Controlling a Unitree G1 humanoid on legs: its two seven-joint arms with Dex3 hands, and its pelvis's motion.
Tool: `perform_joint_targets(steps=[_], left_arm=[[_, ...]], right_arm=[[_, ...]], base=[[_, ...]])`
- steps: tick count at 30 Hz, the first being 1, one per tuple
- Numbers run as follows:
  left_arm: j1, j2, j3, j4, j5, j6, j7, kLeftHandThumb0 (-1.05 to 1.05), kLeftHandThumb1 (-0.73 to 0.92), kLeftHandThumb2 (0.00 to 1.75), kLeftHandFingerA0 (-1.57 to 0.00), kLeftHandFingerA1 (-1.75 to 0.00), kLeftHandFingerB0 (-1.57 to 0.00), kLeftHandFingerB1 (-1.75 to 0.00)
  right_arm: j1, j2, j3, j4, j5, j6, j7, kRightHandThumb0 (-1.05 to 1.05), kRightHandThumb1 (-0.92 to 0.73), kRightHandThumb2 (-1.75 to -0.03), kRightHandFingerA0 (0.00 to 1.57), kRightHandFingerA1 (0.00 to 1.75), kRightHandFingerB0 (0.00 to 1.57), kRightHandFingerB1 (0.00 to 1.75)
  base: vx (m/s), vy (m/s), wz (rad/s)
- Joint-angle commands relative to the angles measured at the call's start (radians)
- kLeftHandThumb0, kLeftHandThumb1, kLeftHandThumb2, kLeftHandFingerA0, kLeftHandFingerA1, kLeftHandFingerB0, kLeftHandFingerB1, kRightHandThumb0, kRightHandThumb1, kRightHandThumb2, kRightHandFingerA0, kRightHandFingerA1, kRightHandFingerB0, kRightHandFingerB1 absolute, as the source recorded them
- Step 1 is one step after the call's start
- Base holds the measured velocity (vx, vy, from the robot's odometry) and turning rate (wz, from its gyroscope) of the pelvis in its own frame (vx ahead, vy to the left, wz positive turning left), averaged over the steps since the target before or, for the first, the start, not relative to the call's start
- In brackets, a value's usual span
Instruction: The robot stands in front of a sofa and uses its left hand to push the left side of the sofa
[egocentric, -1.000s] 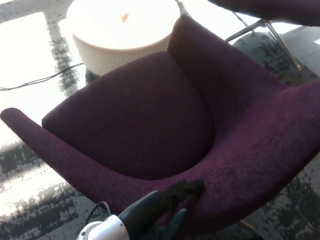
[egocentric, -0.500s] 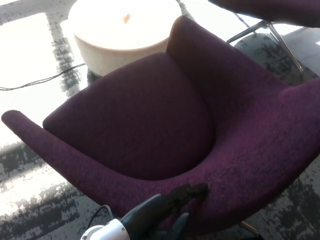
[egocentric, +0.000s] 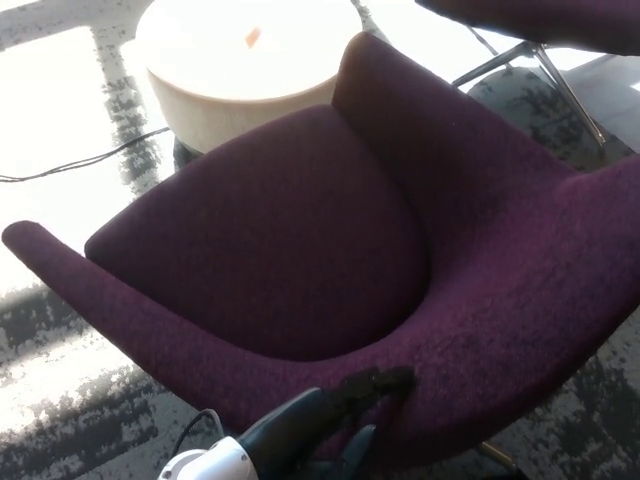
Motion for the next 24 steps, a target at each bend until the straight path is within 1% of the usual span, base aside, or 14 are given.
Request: perform_joint_targets(steps=[1, 4, 6, 9, 10, 12, 13, 16, 17, 18, 20, 21, 22, 24], left_arm=[[0.033, 0.026, -0.019, 0.001, 0.015, 0.022, -0.064, -0.89, 0.86, 1.22, 0.0, -0.15, 0.0, -0.13], [0.035, 0.038, -0.006, -0.003, 0.008, 0.026, -0.06, -0.87, 0.86, 1.22, 0.0, -0.17, 0.0, -0.15], [0.03, 0.053, 0.009, 0.009, 0.013, 0.019, -0.049, -0.95, 0.9, 1.23, -0.06, -0.14, -0.07, -0.12], [0.034, 0.055, 0.039, -0.003, -0.015, 0.064, -0.055, -0.96, 0.87, 1.21, -0.05, -0.15, -0.05, -0.1], [0.039, 0.062, 0.052, -0.014, -0.018, 0.075, -0.056, -0.97, 0.88, 1.21, -0.06, -0.14, -0.06, -0.1], [0.038, 0.062, 0.072, 0.002, -0.019, 0.055, -0.049, -0.95, 0.87, 1.2, -0.08, -0.19, -0.08, -0.12], [0.038, 0.067, 0.083, 0.006, -0.017, 0.06, -0.046, -0.95, 0.86, 1.21, -0.08, -0.19, -0.08, -0.12], [0.038, 0.079, 0.108, 0.033, -0.014, 0.021, -0.044, -0.95, 0.87, 1.21, -0.09, -0.22, -0.08, -0.13], [0.037, 0.08, 0.113, 0.04, -0.014, 0.016, -0.045, -0.95, 0.87, 1.21, -0.09, -0.22, -0.08, -0.13], [0.037, 0.084, 0.132, 0.053, -0.022, 0.014, -0.048, -0.94, 0.87, 1.21, -0.08, -0.21, -0.08, -0.13], [0.033, 0.085, 0.156, 0.083, -0.037, -0.007, -0.059, -0.9, 0.84, 1.19, -0.06, -0.23, -0.06, -0.16], [0.032, 0.09, 0.163, 0.089, -0.035, -0.009, -0.061, -0.9, 0.84, 1.19, -0.07, -0.23, -0.06, -0.16], [0.032, 0.094, 0.177, 0.099, -0.042, -0.013, -0.071, -0.94, 0.87, 1.2, -0.08, -0.2, -0.07, -0.13], [0.033, 0.103, 0.198, 0.113, -0.051, -0.023, -0.088, -0.94, 0.87, 1.2, -0.07, -0.19, -0.07, -0.12]], right_arm=[[0.0, -0.017, 0.001, 0.003, -0.008, -0.002, -0.011, -0.88, -0.6, -1.37, 0.5, 1.11, 0.0, 0.82], [0.0, -0.018, -0.002, 0.004, -0.005, -0.01, -0.01, -0.93, -0.61, -1.39, 0.57, 1.16, 0.0, 0.83], [-0.002, -0.02, -0.001, 0.004, -0.007, -0.003, -0.01, -0.89, -0.59, -1.37, 0.53, 1.11, 0.0, 0.82], [-0.002, -0.021, -0.003, 0.004, -0.005, -0.001, -0.007, -0.9, -0.59, -1.38, 0.54, 1.13, 0.0, 0.82], [-0.001, -0.021, -0.001, 0.004, -0.007, -0.006, -0.008, -0.95, -0.61, -1.4, 0.61, 1.19, 0.0, 0.85], [-0.003, -0.019, 0.0, 0.004, -0.008, -0.006, -0.01, -0.98, -0.6, -1.4, 0.67, 1.24, 0.0, 0.86], [-0.002, -0.018, -0.002, 0.004, -0.006, -0.008, -0.008, -1.0, -0.6, -1.41, 0.76, 1.29, 0.0, 0.87], [0.004, -0.018, -0.001, 0.005, -0.007, -0.003, -0.008, -0.92, -0.58, -1.37, 0.62, 1.18, 0.0, 0.83], [0.004, -0.019, 0.0, 0.005, -0.008, -0.004, -0.009, -0.92, -0.58, -1.37, 0.62, 1.18, 0.0, 0.83], [0.004, -0.019, 0.001, 0.005, -0.01, -0.008, -0.015, -0.95, -0.6, -1.39, 0.71, 1.24, 0.0, 0.84], [0.002, -0.02, 0.002, 0.005, -0.011, -0.006, -0.015, -0.92, -0.58, -1.38, 0.73, 1.24, 0.0, 0.83], [0.001, -0.02, 0.001, 0.005, -0.01, -0.005, -0.012, -0.93, -0.58, -1.37, 0.85, 1.31, 0.0, 0.84], [0.001, -0.019, -0.001, 0.006, -0.008, -0.003, -0.006, -0.91, -0.56, -1.36, 0.72, 1.23, 0.0, 0.83], [0.002, -0.018, -0.003, 0.006, -0.007, -0.001, -0.004, -0.91, -0.57, -1.36, 0.69, 1.21, 0.0, 0.83]], base=[[0.0, 0.0, 0.0], [0.0, 0.0, 0.0], [0.0, 0.0, 0.0], [0.0, 0.0, 0.0], [0.0, 0.0, 0.0], [0.0, 0.0, 0.0], [0.0, 0.0, 0.0], [0.0, 0.0, 0.0], [0.0, 0.0, 0.0], [0.0, 0.0, 0.0], [0.0, 0.0, 0.0], [0.0, 0.0, 0.0], [0.0, 0.0, 0.0], [0.0, 0.0, 0.0]])
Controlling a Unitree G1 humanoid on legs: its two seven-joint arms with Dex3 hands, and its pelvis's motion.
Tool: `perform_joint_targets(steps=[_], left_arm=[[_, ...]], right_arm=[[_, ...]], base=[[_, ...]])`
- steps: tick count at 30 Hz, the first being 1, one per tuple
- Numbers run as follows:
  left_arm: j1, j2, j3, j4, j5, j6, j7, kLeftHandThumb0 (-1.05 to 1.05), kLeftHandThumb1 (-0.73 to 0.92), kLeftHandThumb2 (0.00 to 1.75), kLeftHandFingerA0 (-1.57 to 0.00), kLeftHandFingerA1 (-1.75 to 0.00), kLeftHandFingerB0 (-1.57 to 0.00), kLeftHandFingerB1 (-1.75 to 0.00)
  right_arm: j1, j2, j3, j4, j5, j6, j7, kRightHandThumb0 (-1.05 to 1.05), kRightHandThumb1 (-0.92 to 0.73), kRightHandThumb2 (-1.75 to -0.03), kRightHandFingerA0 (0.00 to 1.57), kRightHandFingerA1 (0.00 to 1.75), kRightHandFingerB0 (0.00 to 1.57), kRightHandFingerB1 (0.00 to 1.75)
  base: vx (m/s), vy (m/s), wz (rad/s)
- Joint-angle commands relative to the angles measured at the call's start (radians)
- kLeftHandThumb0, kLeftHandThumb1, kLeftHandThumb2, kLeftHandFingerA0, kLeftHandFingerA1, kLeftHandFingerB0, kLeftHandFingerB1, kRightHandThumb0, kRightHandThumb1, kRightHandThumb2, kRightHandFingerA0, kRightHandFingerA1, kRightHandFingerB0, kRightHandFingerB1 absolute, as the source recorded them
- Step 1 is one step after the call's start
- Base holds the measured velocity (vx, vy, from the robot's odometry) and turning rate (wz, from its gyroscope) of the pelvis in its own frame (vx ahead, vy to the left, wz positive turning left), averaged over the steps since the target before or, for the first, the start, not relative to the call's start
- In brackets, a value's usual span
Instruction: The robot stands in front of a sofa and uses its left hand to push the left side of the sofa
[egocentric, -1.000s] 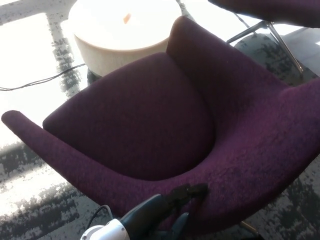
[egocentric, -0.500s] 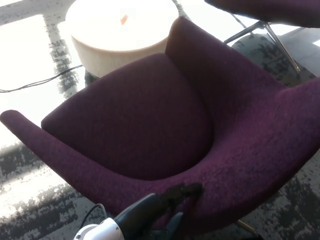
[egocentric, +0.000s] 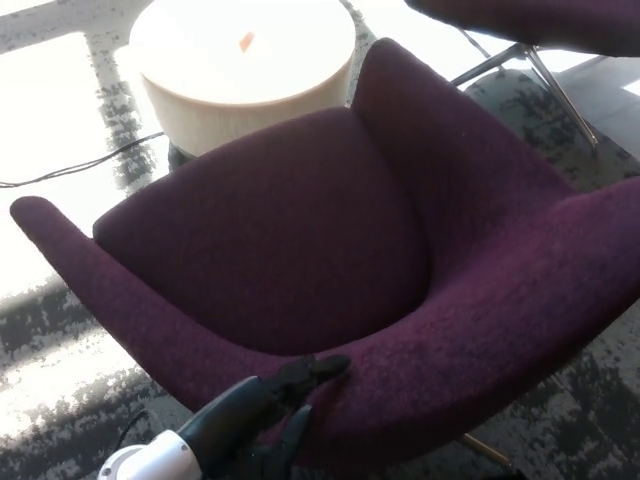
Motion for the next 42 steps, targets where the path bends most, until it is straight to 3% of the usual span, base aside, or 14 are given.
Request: perform_joint_targets(steps=[1, 4, 8, 12, 14, 16, 23, 26, 27, 29, 32, 34, 41, 42], left_arm=[[0.014, 0.036, 0.045, 0.064, -0.03, -0.02, -0.059, -0.95, 0.88, 1.2, -0.06, -0.18, -0.07, -0.11], [0.009, 0.05, 0.058, 0.096, -0.012, -0.05, -0.046, -0.94, 0.88, 1.21, -0.08, -0.2, -0.07, -0.12], [-0.006, 0.07, 0.081, 0.131, -0.001, -0.045, -0.034, -0.91, 0.84, 1.2, -0.07, -0.22, -0.07, -0.16], [-0.012, 0.08, 0.104, 0.152, -0.016, -0.068, -0.046, -0.92, 0.83, 1.19, -0.08, -0.22, -0.07, -0.16], [-0.003, 0.086, 0.108, 0.146, -0.01, -0.074, -0.044, -0.91, 0.84, 1.19, -0.08, -0.25, -0.08, -0.17], [-0.002, 0.086, 0.111, 0.15, -0.006, -0.08, -0.037, -0.91, 0.84, 1.19, -0.08, -0.25, -0.08, -0.18], [-0.007, 0.082, 0.123, 0.166, -0.007, -0.072, -0.025, -0.92, 0.83, 1.19, -0.08, -0.25, -0.08, -0.17], [-0.006, 0.081, 0.14, 0.164, -0.023, -0.046, -0.02, -0.91, 0.82, 1.18, -0.08, -0.25, -0.08, -0.18], [-0.008, 0.083, 0.149, 0.175, -0.03, -0.055, -0.024, -0.91, 0.82, 1.18, -0.07, -0.24, -0.07, -0.16], [-0.012, 0.091, 0.16, 0.185, -0.023, -0.063, -0.011, -0.92, 0.82, 1.19, -0.08, -0.24, -0.07, -0.16], [-0.032, 0.104, 0.198, 0.22, -0.039, -0.083, -0.007, -0.92, 0.81, 1.19, -0.08, -0.28, -0.07, -0.16], [-0.045, 0.109, 0.221, 0.244, -0.048, -0.085, -0.008, -0.92, 0.82, 1.19, -0.08, -0.28, -0.07, -0.15], [-0.076, 0.138, 0.3, 0.346, -0.063, -0.133, -0.01, -0.91, 0.83, 1.2, -0.08, -0.32, -0.07, -0.16], [-0.079, 0.138, 0.313, 0.364, -0.064, -0.144, -0.001, -0.9, 0.83, 1.2, -0.09, -0.37, -0.08, -0.18]], right_arm=[[0.002, -0.017, -0.002, 0.005, -0.004, 0.0, -0.008, -0.93, -0.57, -1.37, 0.72, 1.24, 0.0, 0.84], [0.003, -0.017, -0.008, 0.006, 0.002, 0.003, 0.003, -0.89, -0.53, -1.33, 0.6, 1.15, 0.0, 0.81], [0.003, -0.021, -0.004, 0.007, -0.004, -0.003, -0.008, -0.94, -0.57, -1.37, 0.71, 1.24, 0.0, 0.84], [0.001, -0.018, -0.003, 0.008, -0.005, 0.003, -0.007, -0.92, -0.57, -1.37, 0.56, 1.14, 0.0, 0.83], [0.007, -0.018, 0.0, 0.007, -0.009, 0.001, -0.013, -0.94, -0.57, -1.37, 0.73, 1.24, 0.0, 0.83], [0.008, -0.016, -0.001, 0.008, -0.008, 0.002, -0.008, -0.91, -0.54, -1.35, 0.75, 1.23, 0.0, 0.81], [0.002, -0.018, 0.009, 0.008, -0.02, 0.013, -0.014, -0.84, -0.52, -1.32, 0.43, 1.04, 0.02, 0.79], [0.0, -0.019, 0.009, 0.008, -0.019, 0.014, -0.011, -0.82, -0.5, -1.3, 0.43, 1.02, 0.05, 0.79], [0.001, -0.019, 0.008, 0.008, -0.019, 0.011, -0.01, -0.89, -0.53, -1.34, 0.54, 1.12, 0.0, 0.8], [0.002, -0.017, 0.003, 0.009, -0.015, 0.013, -0.003, -0.88, -0.51, -1.32, 0.62, 1.14, 0.0, 0.79], [0.0, -0.02, 0.004, 0.007, -0.02, 0.014, -0.007, -0.87, -0.51, -1.32, 0.64, 1.15, 0.0, 0.78], [-0.002, -0.02, 0.0, 0.008, -0.017, 0.015, -0.001, -0.84, -0.49, -1.3, 0.55, 1.09, 0.0, 0.78], [0.006, -0.019, 0.0, 0.008, -0.022, 0.012, -0.008, -0.85, -0.5, -1.31, 0.53, 1.09, 0.0, 0.78], [0.006, -0.02, 0.002, 0.008, -0.023, 0.017, -0.008, -1.05, -0.92, -0.84, 0.53, 1.34, 0.32, 1.21]], base=[[0.0, 0.0, 0.0], [0.0, 0.0, 0.0], [0.0, 0.0, 0.0], [0.0, 0.0, 0.0], [0.0, 0.0, 0.0], [0.0, 0.0, 0.0], [0.0, 0.0, 0.0], [0.0, 0.0, 0.0], [0.0, 0.0, 0.0], [0.0, 0.0, 0.0], [0.0, 0.0, 0.0], [0.0, 0.0, 0.0], [0.0, 0.0, 0.0], [0.0, 0.0, 0.0]])
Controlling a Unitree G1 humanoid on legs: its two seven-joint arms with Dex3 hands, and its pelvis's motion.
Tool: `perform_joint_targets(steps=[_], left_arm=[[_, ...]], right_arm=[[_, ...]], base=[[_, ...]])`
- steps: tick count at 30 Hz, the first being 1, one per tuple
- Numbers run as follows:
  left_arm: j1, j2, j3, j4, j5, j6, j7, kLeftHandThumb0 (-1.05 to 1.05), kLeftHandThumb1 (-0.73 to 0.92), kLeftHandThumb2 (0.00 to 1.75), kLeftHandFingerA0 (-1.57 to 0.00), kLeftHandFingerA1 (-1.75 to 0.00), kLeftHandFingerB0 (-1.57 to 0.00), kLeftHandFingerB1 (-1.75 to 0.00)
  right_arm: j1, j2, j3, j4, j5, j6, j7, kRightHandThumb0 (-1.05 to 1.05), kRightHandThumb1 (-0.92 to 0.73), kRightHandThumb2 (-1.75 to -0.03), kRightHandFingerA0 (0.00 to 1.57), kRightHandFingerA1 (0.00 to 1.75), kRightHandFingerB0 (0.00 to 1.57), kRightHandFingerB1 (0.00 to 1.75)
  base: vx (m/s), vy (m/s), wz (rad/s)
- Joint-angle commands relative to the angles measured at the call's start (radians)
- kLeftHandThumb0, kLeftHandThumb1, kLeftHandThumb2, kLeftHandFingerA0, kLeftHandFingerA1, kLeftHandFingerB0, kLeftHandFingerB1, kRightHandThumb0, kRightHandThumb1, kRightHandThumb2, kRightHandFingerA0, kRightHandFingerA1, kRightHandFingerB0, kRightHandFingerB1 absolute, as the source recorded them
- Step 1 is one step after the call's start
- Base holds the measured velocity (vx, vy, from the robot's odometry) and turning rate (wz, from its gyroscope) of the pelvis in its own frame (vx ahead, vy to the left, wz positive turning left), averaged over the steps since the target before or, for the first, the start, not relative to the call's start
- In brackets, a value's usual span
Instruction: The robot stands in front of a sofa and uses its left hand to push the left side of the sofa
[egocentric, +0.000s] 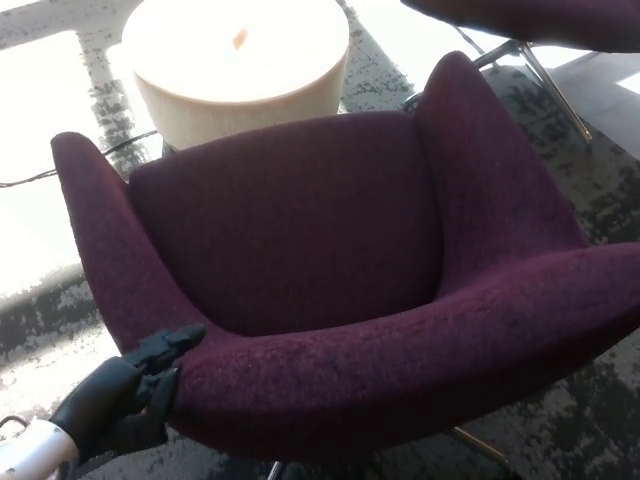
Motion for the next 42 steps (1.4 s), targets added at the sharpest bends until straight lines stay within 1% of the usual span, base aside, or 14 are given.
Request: perform_joint_targets(steps=[1, 11, 12, 14, 15, 18, 19, 22, 28, 29, 35, 36, 40, 42], left_arm=[[-0.014, 0.031, 0.057, 0.075, -0.027, -0.05, 0.004, -0.91, 0.83, 1.2, -0.09, -0.37, -0.08, -0.17], [-0.012, 0.033, 0.14, 0.164, -0.06, -0.107, -0.031, -0.92, 0.81, 1.19, -0.08, -0.35, -0.07, -0.17], [-0.01, 0.03, 0.148, 0.175, -0.068, -0.113, -0.039, -0.93, 0.8, 1.2, -0.07, -0.33, -0.06, -0.14], [-0.002, 0.026, 0.153, 0.193, -0.064, -0.134, -0.029, -0.96, 0.83, 1.21, -0.08, -0.33, -0.07, -0.13], [0.002, 0.025, 0.154, 0.199, -0.065, -0.141, -0.031, -0.97, 0.86, 1.23, -0.08, -0.31, -0.07, -0.11], [0.025, 0.012, 0.162, 0.222, -0.076, -0.162, -0.034, -0.95, 0.84, 1.21, -0.08, -0.32, -0.07, -0.14], [0.034, 0.003, 0.174, 0.23, -0.096, -0.148, -0.049, -0.92, 0.81, 1.19, -0.07, -0.3, -0.06, -0.15], [0.055, -0.01, 0.185, 0.248, -0.105, -0.157, -0.052, -0.9, 0.83, 1.19, -0.07, -0.3, -0.06, -0.15], [0.098, -0.044, 0.223, 0.318, -0.141, -0.212, -0.071, -0.87, 0.8, 1.16, -0.04, -0.36, -0.08, -0.2], [0.104, -0.051, 0.233, 0.331, -0.149, -0.214, -0.069, -0.9, 0.8, 1.15, -0.05, -0.38, -0.1, -0.21], [0.131, -0.058, 0.261, 0.37, -0.167, -0.245, -0.091, -0.91, 0.86, 1.18, -0.06, -0.28, -0.06, -0.15], [0.142, -0.062, 0.274, 0.379, -0.182, -0.229, -0.101, -0.92, 0.87, 1.19, -0.06, -0.24, -0.06, -0.12], [0.171, -0.065, 0.29, 0.395, -0.189, -0.228, -0.125, -0.9, 0.91, 1.22, 0.0, -0.18, 0.0, -0.1], [0.188, -0.074, 0.301, 0.398, -0.195, -0.249, -0.123, -0.9, 0.89, 1.2, -0.06, -0.22, -0.06, -0.14]], right_arm=[[0.006, -0.019, -0.002, 0.006, 0.0, 0.009, -0.009, -0.86, -0.52, -1.32, 0.65, 1.14, 0.0, 0.77], [0.008, -0.018, -0.003, 0.006, 0.002, 0.01, -0.004, -0.82, -0.48, -1.29, 0.75, 1.18, 0.05, 0.79], [0.008, -0.019, -0.004, 0.006, 0.002, 0.009, -0.002, -1.05, -0.9, -0.83, 0.57, 1.35, 0.34, 1.22], [0.005, -0.019, 0.0, 0.006, -0.003, 0.013, -0.004, -0.82, -0.5, -1.3, 0.66, 1.14, 0.02, 0.77], [0.006, -0.019, -0.001, 0.006, -0.001, 0.012, -0.001, -1.05, -0.92, -0.8, 0.5, 1.33, 0.35, 1.2], [0.01, -0.021, 0.001, 0.005, -0.003, 0.009, -0.002, -1.05, -0.92, -0.82, 0.48, 1.3, 0.36, 1.19], [0.01, -0.022, 0.002, 0.005, -0.005, 0.009, -0.004, -0.83, -0.51, -1.31, 0.6, 1.1, 0.02, 0.77], [0.014, -0.021, 0.005, 0.006, -0.007, 0.014, 0.001, -1.05, -0.92, -0.83, 0.47, 1.3, 0.35, 1.18], [0.017, -0.02, 0.003, 0.005, -0.002, 0.013, 0.006, -1.05, -0.9, -0.85, 0.46, 1.25, 0.38, 1.18], [0.019, -0.02, 0.004, 0.006, -0.004, 0.011, 0.003, -0.89, -0.51, -1.32, 0.56, 1.1, 0.0, 0.78], [0.021, -0.019, -0.002, 0.006, 0.004, 0.009, 0.011, -1.05, -0.89, -0.85, 0.57, 1.35, 0.32, 1.27], [0.022, -0.022, -0.001, 0.006, 0.0, 0.007, 0.006, -0.93, -0.49, -1.32, 0.72, 1.19, 0.0, 0.79], [0.024, -0.02, -0.004, 0.007, 0.002, 0.008, 0.004, -0.92, -0.5, -1.32, 0.8, 1.23, 0.02, 0.8], [0.028, -0.021, -0.001, 0.006, -0.001, 0.004, 0.002, -1.05, -0.89, -0.85, 0.6, 1.36, 0.34, 1.27]], base=[[0.0, 0.0, 0.0], [0.0, 0.0, 0.0], [0.0, 0.0, 0.0], [0.0, 0.0, 0.0], [0.0, 0.0, 0.0], [0.0, 0.0, 0.0], [0.0, 0.0, 0.0], [0.0, 0.0, 0.0], [0.0, 0.0, 0.0], [0.0, 0.0, 0.0], [0.0, 0.0, 0.0], [0.0, 0.0, 0.0], [0.0, 0.0, 0.02], [0.0, 0.0, 0.0]])
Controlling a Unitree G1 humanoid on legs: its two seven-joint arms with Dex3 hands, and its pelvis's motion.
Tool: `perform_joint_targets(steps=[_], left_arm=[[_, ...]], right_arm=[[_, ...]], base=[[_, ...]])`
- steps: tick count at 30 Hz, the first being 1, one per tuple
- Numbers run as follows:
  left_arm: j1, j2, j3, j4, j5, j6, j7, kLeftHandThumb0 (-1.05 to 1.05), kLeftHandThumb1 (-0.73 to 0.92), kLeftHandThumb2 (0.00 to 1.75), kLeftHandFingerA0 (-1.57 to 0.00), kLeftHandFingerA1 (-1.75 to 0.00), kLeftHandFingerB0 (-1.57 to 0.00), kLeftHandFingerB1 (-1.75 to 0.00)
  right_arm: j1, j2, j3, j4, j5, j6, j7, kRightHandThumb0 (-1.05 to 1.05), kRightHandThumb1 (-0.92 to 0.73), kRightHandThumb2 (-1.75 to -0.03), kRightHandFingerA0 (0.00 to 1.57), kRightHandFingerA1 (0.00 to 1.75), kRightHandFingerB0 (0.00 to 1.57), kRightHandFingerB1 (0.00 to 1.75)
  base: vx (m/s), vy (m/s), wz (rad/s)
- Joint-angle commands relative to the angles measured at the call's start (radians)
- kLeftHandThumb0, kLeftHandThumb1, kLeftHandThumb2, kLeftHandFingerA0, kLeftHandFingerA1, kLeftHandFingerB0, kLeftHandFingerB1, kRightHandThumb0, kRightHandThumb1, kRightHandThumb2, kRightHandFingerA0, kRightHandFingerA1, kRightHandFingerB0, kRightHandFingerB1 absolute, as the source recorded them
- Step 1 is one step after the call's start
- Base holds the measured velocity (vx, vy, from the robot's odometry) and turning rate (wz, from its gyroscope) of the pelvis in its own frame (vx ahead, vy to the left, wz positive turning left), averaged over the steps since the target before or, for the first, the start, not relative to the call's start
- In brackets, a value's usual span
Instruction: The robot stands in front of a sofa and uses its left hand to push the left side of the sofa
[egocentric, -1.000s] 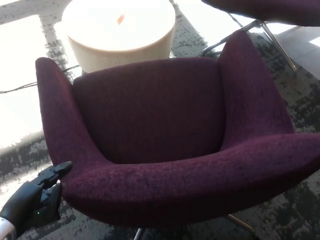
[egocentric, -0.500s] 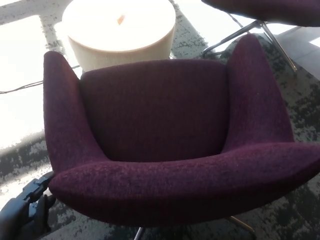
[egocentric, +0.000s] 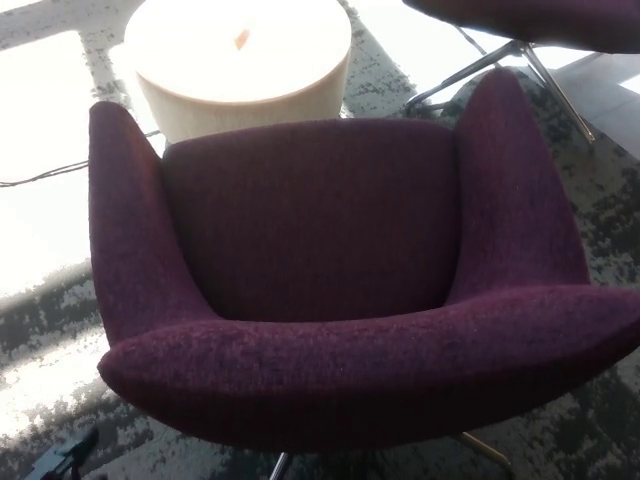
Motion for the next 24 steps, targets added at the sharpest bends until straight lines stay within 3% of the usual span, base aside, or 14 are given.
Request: perform_joint_targets(steps=[1, 3, 6, 7, 10, 11, 14, 15, 16, 17, 19, 20, 24], left_arm=[[0.036, -0.006, 0.026, 0.01, -0.035, -0.018, -0.038, -0.86, 0.86, 1.2, -0.06, -0.26, -0.06, -0.17], [0.048, -0.012, 0.037, 0.011, -0.046, -0.014, -0.05, -0.9, 0.89, 1.21, -0.06, -0.2, -0.06, -0.13], [0.061, -0.025, 0.055, 0.012, -0.064, -0.01, -0.057, -0.92, 0.91, 1.21, -0.04, -0.18, -0.03, -0.12], [0.075, -0.037, 0.072, 0.017, -0.081, -0.014, -0.066, -0.9, 0.9, 1.22, -0.01, -0.19, -0.01, -0.11], [0.091, -0.046, 0.085, 0.018, -0.079, -0.02, -0.064, -0.92, 0.9, 1.22, -0.04, -0.21, -0.03, -0.1], [0.102, -0.054, 0.089, 0.019, -0.082, -0.012, -0.064, -0.89, 0.89, 1.2, -0.05, -0.24, -0.04, -0.13], [0.11, -0.072, 0.104, 0.035, -0.094, -0.004, -0.07, -0.85, 0.89, 1.18, -0.05, -0.24, -0.04, -0.17], [0.112, -0.07, 0.089, 0.05, -0.072, -0.002, -0.066, -0.88, 0.92, 1.22, 0.0, -0.15, 0.0, -0.12], [0.113, -0.069, 0.08, 0.06, -0.06, 0.003, -0.063, -0.89, 0.9, 1.21, 0.0, -0.16, 0.0, -0.13], [0.117, -0.066, 0.073, 0.066, -0.05, 0.014, -0.054, -0.92, 0.9, 1.21, -0.04, -0.16, -0.03, -0.12], [0.12, -0.056, 0.05, 0.078, -0.024, -0.016, -0.045, -0.91, 0.89, 1.22, 0.0, -0.18, 0.0, -0.12], [0.114, -0.054, 0.037, 0.087, -0.011, -0.023, -0.028, -0.92, 0.86, 1.21, 0.0, -0.18, 0.0, -0.12], [0.121, -0.044, -0.007, 0.104, 0.033, -0.047, 0.039, -0.91, 0.83, 1.19, -0.08, -0.24, -0.08, -0.17]], right_arm=[[0.018, -0.015, -0.001, 0.005, 0.001, -0.003, -0.005, -1.05, -0.89, -0.86, 0.64, 1.36, 0.35, 1.28], [0.019, -0.015, -0.001, 0.005, 0.003, -0.006, -0.005, -1.05, -0.9, -0.86, 0.68, 1.37, 0.42, 1.22], [0.017, -0.012, -0.005, 0.005, 0.007, -0.003, -0.001, -1.05, -0.91, -0.82, 0.6, 1.38, 0.38, 1.24], [0.016, -0.011, -0.005, 0.006, 0.007, -0.002, 0.001, -0.9, -0.49, -1.31, 0.78, 1.23, 0.03, 0.81], [0.014, -0.009, -0.006, 0.007, 0.009, 0.001, 0.01, -0.9, -0.49, -1.31, 0.68, 1.18, 0.01, 0.79], [0.014, -0.008, -0.003, 0.007, 0.005, 0.001, 0.006, -1.05, -0.89, -0.86, 0.61, 1.35, 0.34, 1.27], [0.011, -0.01, 0.002, 0.007, -0.001, 0.003, 0.006, -1.05, -0.9, -0.85, 0.6, 1.33, 0.34, 1.24], [0.011, -0.01, 0.004, 0.007, -0.002, 0.002, 0.005, -0.85, -0.48, -1.29, 0.84, 1.21, 0.06, 0.78], [0.01, -0.011, 0.006, 0.007, -0.003, 0.004, 0.003, -0.88, -0.49, -1.31, 0.74, 1.17, 0.02, 0.77], [0.009, -0.01, 0.008, 0.007, -0.005, 0.005, 0.002, -0.88, -0.5, -1.31, 0.85, 1.23, 0.04, 0.79], [0.007, -0.006, 0.007, 0.007, -0.002, 0.004, 0.003, -0.86, -0.49, -1.3, 0.86, 1.24, 0.06, 0.79], [0.001, -0.006, 0.003, 0.007, 0.003, 0.007, 0.01, -0.91, -0.52, -1.33, 0.75, 1.19, 0.01, 0.77], [0.005, -0.002, 0.003, 0.009, 0.002, 0.008, 0.007, -0.93, -0.53, -1.34, 0.57, 1.13, 0.0, 0.8]], base=[[0.0, 0.0, 0.0], [0.0, 0.0, 0.0], [0.0, 0.0, 0.0], [0.0, 0.0, 0.0], [0.0, 0.0, 0.0], [0.0, 0.0, 0.0], [0.0, 0.0, 0.0], [0.0, 0.0, 0.0], [0.0, 0.0, 0.0], [0.0, 0.0, 0.0], [0.0, 0.0, 0.0], [0.0, 0.0, 0.0], [0.0, 0.0, 0.0]])
